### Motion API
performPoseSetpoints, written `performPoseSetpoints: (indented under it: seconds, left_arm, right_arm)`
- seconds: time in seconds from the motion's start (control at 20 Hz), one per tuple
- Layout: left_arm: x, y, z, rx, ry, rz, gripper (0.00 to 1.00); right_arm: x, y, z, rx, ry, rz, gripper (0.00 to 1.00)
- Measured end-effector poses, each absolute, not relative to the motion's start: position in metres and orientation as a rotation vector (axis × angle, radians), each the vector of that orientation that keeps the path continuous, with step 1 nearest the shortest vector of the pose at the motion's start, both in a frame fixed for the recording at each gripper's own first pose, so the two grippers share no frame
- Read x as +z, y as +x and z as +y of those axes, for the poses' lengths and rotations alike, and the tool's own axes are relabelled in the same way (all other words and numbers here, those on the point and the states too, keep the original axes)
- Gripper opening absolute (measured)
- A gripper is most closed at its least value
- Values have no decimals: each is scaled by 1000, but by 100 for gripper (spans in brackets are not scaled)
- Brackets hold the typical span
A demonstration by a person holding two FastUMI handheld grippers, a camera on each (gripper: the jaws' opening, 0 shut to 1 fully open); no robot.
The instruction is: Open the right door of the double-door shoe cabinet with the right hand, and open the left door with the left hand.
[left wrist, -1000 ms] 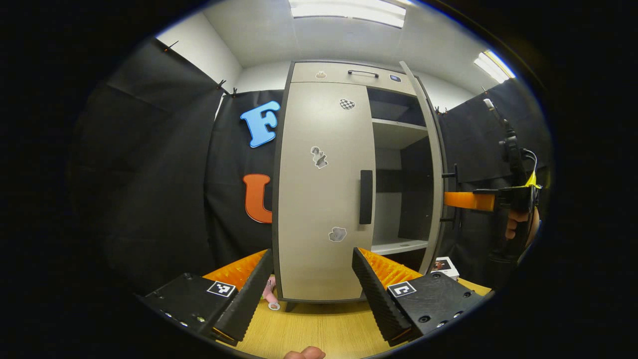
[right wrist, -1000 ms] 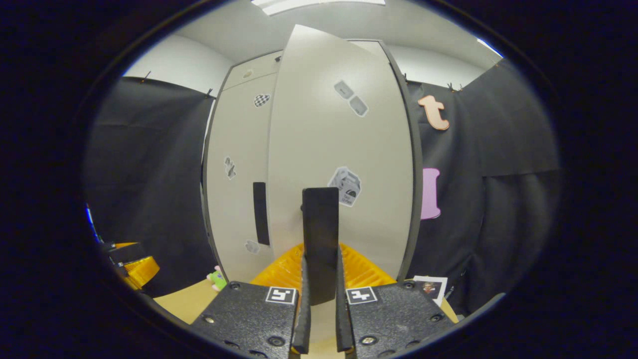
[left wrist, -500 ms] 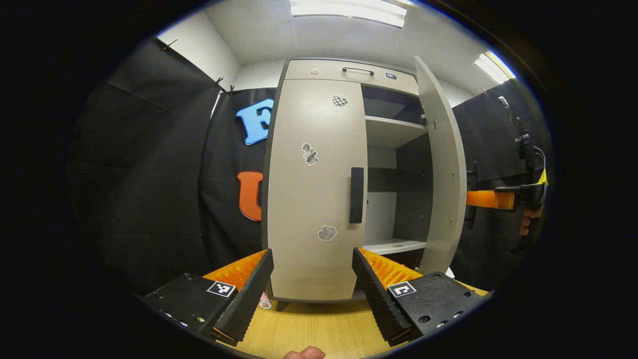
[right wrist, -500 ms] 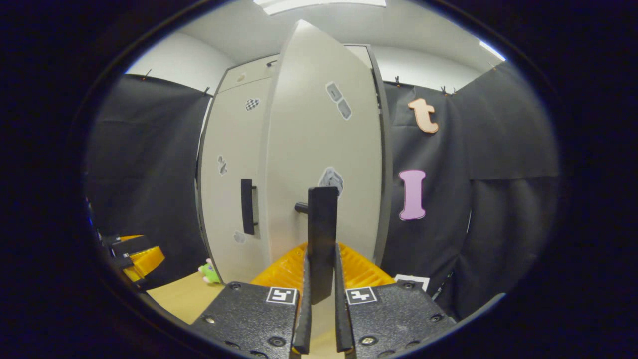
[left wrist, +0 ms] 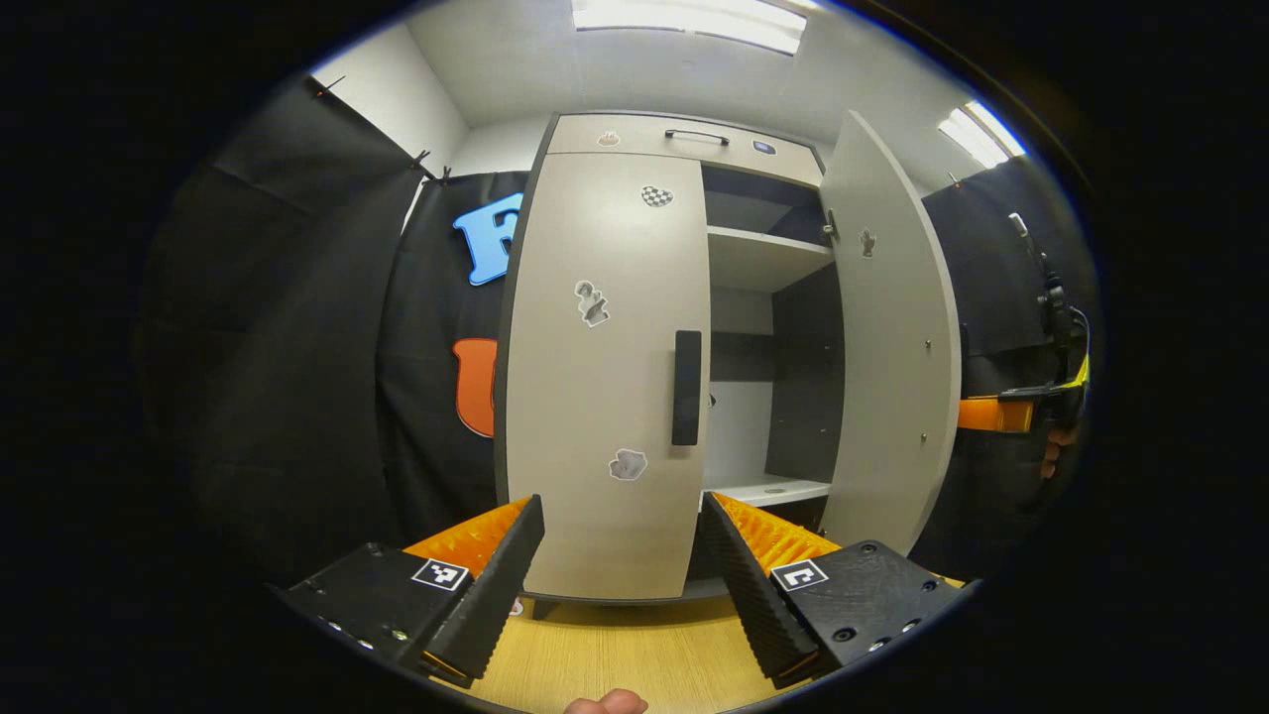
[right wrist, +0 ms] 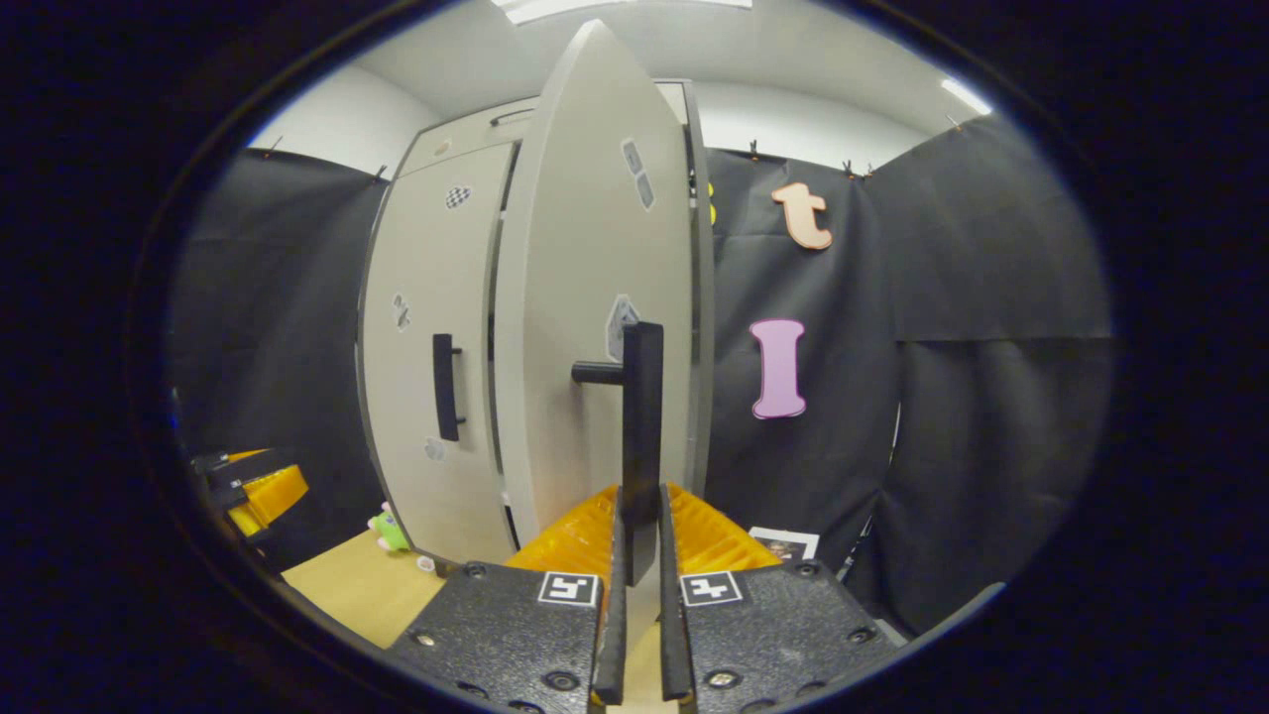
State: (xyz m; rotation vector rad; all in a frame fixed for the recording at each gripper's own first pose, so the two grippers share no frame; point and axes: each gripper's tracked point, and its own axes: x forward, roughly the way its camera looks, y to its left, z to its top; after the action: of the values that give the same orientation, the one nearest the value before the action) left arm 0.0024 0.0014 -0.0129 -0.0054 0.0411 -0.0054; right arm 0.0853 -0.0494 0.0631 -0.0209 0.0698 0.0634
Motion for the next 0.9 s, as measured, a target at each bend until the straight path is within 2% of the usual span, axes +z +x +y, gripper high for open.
performPoseSetpoints:
  seconds: [0.15, 0.2, 0.25, 0.35, 0.4, 0.6, 0.7, 0.9]
  left_arm:
    - [-16, 5, -5, -17, -8, 47, 95]
    - [-17, 5, -6, -19, -9, 49, 95]
    - [-17, 4, -6, -19, -10, 48, 95]
    - [-16, 7, -5, -15, -7, 46, 95]
    - [-17, 8, -5, -10, -4, 48, 95]
    - [-21, 11, -3, 3, -1, 59, 95]
    - [-21, 11, 2, 22, 3, 56, 95]
    - [-27, 16, 4, 29, -16, 75, 95]
  right_arm:
    - [65, 88, -86, -29, -31, 62, 14]
    - [65, 87, -101, -59, -27, 59, 10]
    - [65, 87, -107, -37, 7, 67, 4]
    - [63, 88, -106, 7, 40, 66, 0]
    - [63, 89, -110, 15, 36, 61, 4]
    - [59, 77, -116, -1, 24, 80, 8]
    - [66, 52, -116, -46, 18, 44, 8]
    - [69, 21, -77, -14, -33, -32, 4]
